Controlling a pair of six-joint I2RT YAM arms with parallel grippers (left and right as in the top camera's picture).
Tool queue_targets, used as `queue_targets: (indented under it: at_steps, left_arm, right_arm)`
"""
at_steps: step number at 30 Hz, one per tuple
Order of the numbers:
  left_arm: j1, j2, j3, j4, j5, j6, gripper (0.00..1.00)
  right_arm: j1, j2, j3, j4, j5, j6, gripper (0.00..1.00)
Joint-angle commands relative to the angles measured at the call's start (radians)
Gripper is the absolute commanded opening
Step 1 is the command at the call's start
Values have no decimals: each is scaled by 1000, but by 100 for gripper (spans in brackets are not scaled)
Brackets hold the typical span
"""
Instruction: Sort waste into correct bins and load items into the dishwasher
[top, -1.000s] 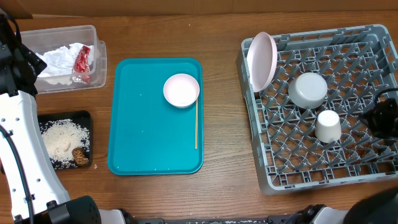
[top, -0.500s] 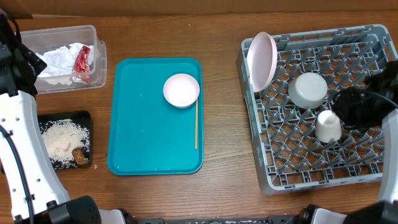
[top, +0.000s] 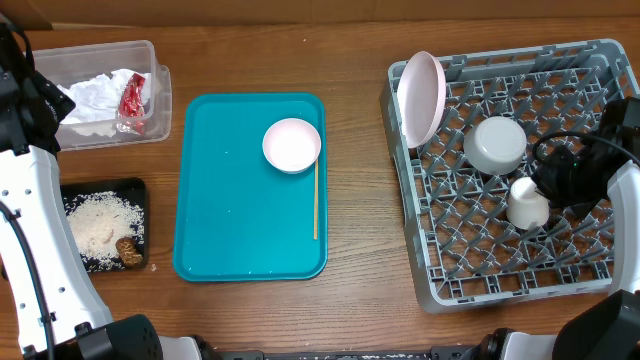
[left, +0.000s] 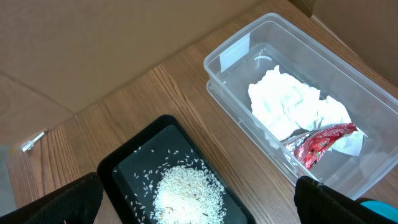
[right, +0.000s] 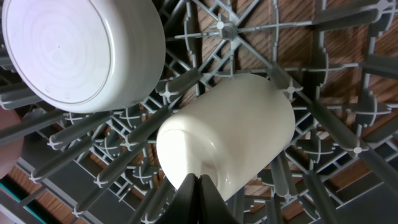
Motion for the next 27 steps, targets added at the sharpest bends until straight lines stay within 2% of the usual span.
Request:
queue_targets:
  at_steps: [1,10,16,24,27]
  left_arm:
    - [4,5,-1,0,3,-10,100]
    - [4,5,-1,0,3,-10,100]
    - [4,5,-1,0,3,-10,100]
    - [4,5,-1,0,3,-10,100]
    - [4,5,-1,0,3,-10,100]
  right_arm:
    - [0,6,-4,1,17,9,4]
    - [0,38,-4,1,51,11,4]
    - [0,37,11,-33,162,105,4]
    - [2,14,192,-164,164,114,4]
    - [18,-32,207,-171,134,104,4]
